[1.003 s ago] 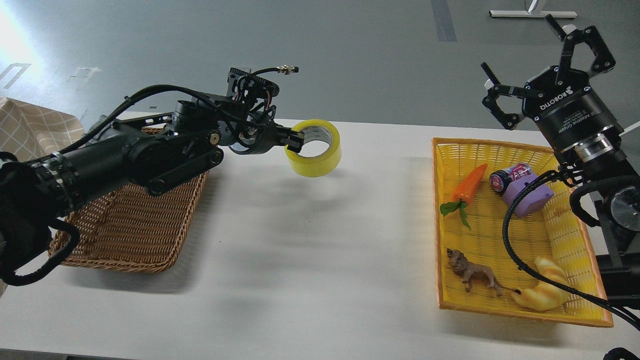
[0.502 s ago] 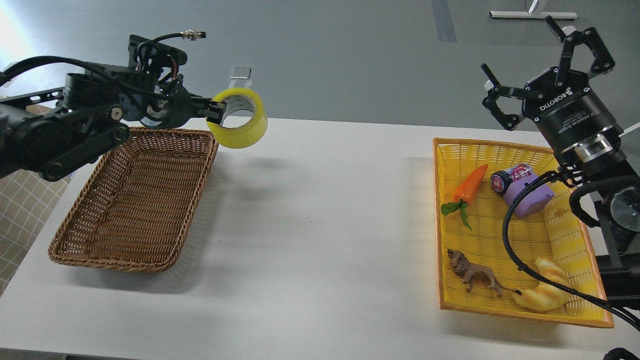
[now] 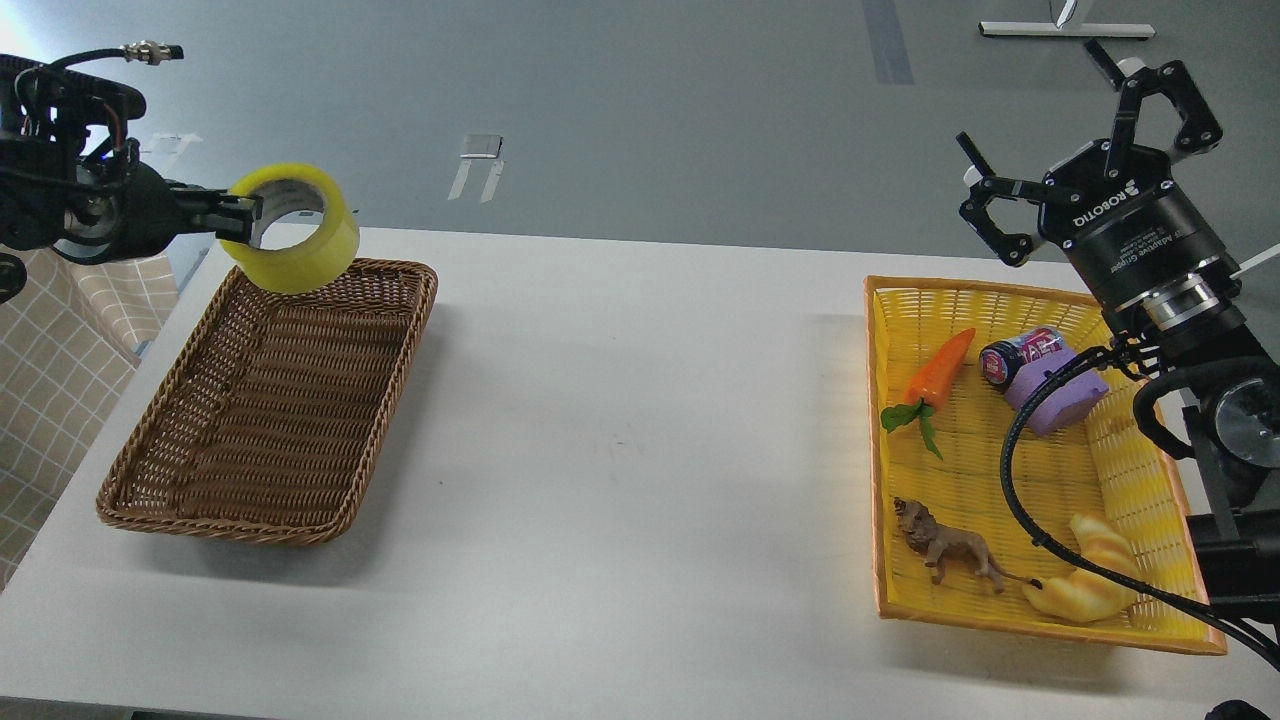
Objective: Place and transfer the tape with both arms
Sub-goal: 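Lift the tape roll and carry it over the wicker basket, then lower the tape roll into the wicker basket and open the left gripper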
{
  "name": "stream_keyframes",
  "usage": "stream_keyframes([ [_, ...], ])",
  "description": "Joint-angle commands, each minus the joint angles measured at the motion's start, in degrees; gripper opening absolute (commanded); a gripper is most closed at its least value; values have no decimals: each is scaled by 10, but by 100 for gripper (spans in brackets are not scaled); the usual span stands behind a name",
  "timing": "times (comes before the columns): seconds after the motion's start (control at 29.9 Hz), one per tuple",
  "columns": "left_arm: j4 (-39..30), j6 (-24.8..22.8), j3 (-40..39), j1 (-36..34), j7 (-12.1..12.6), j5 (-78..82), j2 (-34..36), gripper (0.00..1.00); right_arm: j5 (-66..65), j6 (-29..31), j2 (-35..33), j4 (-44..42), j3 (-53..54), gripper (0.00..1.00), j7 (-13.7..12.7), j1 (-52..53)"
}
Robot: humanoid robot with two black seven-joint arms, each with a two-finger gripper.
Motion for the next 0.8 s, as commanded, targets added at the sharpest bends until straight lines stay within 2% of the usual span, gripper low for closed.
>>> stream_keyframes([
  [0.0,1,18,1,27,-1,2,16,0,0,0,1,1,-2,100,0,0],
  [0.3,2,46,1,74,-1,3,33,0,0,0,1,2,-2,100,0,0],
  [0.77,2,79,0,121,-7,2,20,0,0,0,2,1,-3,100,0,0],
])
